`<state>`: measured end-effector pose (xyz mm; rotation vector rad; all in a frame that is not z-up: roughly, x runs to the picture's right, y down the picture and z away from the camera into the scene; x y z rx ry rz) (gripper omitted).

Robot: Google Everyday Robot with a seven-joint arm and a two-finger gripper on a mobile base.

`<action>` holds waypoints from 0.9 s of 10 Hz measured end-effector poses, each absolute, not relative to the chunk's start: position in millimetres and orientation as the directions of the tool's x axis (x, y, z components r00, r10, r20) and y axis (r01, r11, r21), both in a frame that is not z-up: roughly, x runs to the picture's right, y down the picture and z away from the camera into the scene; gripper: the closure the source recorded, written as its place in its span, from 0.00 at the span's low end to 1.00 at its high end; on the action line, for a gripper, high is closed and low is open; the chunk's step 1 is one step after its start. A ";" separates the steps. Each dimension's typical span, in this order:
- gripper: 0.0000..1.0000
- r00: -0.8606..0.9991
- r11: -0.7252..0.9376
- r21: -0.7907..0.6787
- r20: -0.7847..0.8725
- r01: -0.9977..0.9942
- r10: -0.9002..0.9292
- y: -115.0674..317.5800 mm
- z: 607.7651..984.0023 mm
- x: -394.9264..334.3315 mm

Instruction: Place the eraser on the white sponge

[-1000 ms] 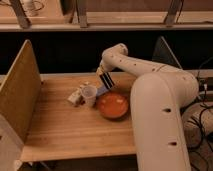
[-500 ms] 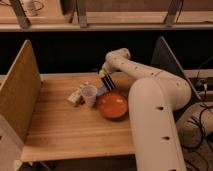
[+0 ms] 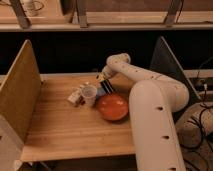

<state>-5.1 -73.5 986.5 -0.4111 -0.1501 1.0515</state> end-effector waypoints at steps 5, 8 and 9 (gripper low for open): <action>1.00 0.583 0.523 -0.345 -0.095 -0.780 0.807 -82.0 959.1 -25.9; 1.00 0.587 0.517 -0.368 -0.107 -0.773 0.802 -70.8 957.4 -42.1; 1.00 0.581 0.505 -0.378 -0.113 -0.775 0.806 -65.8 958.2 -45.5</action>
